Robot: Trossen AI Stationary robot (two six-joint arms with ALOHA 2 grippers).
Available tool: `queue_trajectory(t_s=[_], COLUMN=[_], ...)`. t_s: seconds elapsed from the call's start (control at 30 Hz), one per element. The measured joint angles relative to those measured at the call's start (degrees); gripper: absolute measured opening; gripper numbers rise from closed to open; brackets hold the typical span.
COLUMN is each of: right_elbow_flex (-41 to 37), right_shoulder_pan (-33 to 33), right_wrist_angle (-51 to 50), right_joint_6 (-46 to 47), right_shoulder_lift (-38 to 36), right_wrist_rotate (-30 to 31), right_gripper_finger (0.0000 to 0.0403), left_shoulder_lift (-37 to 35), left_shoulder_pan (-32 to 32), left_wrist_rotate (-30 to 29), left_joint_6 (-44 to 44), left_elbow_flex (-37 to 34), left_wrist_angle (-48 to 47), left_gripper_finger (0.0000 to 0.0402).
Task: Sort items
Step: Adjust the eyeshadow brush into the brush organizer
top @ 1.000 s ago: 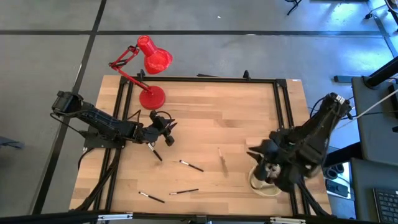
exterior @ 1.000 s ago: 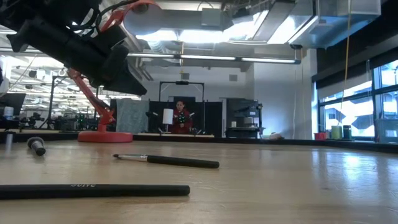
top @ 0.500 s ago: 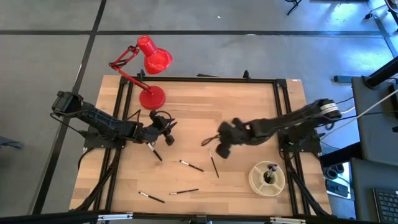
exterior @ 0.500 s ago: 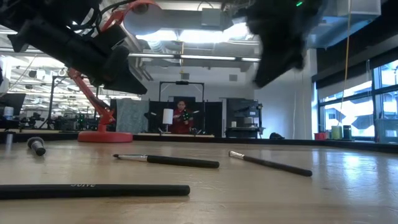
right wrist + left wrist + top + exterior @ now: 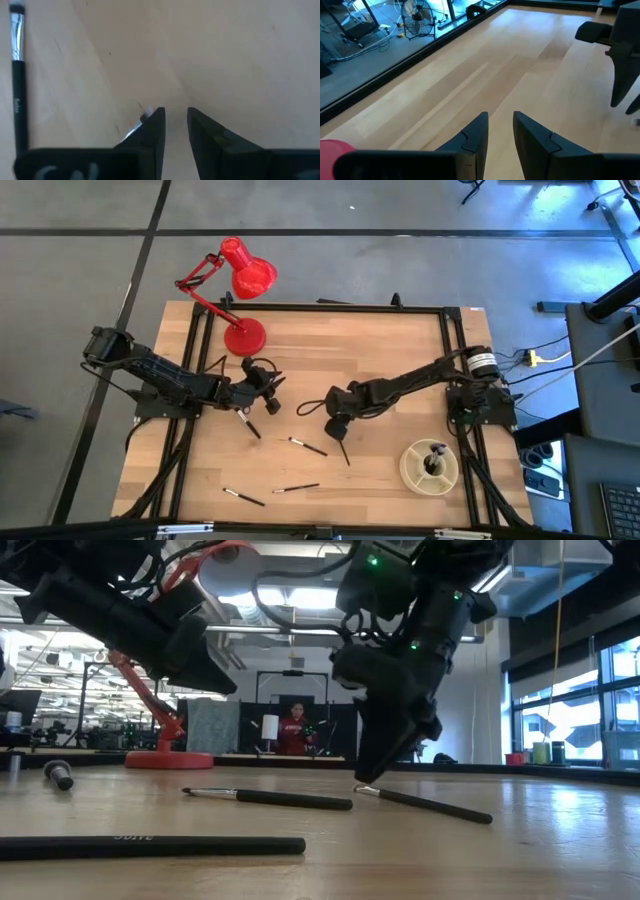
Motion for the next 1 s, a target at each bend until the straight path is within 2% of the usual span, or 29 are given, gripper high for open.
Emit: queue_trajectory(t_s=[0.23, 0.8, 0.9, 1.0], right_elbow_flex=[0.2, 0.4, 0.3, 0.3], right_shoulder_pan=[0.7, 2.5, 3.0, 3.3], right_wrist_angle=[1.4, 4.0, 4.0, 4.2], right_joint_6=[6.0, 8.5, 8.1, 7.9], right_shoulder_lift=[0.0, 2.8, 2.8, 2.9], right_wrist_rotate=[-0.9, -1.5, -2.4, -3.4], right_gripper_finger=[0.0081, 0.0080, 0.0064, 0.0026], left_shoulder_lift=[0.0, 0.0, 0.0, 0.0], left_shoulder_pan=[0.0, 0.0, 0.0, 0.0], left_wrist_rotate=[0.0, 0.0, 0.0, 0.0], left_joint_6=[1.3, 1.9, 1.9, 2.0], left_elbow_flex=[0.0, 0.0, 0.0, 0.0], left_wrist_angle=[0.0, 0.4, 0.4, 0.4], left_gripper_finger=[0.0086, 0.0086, 0.0086, 0.0086])
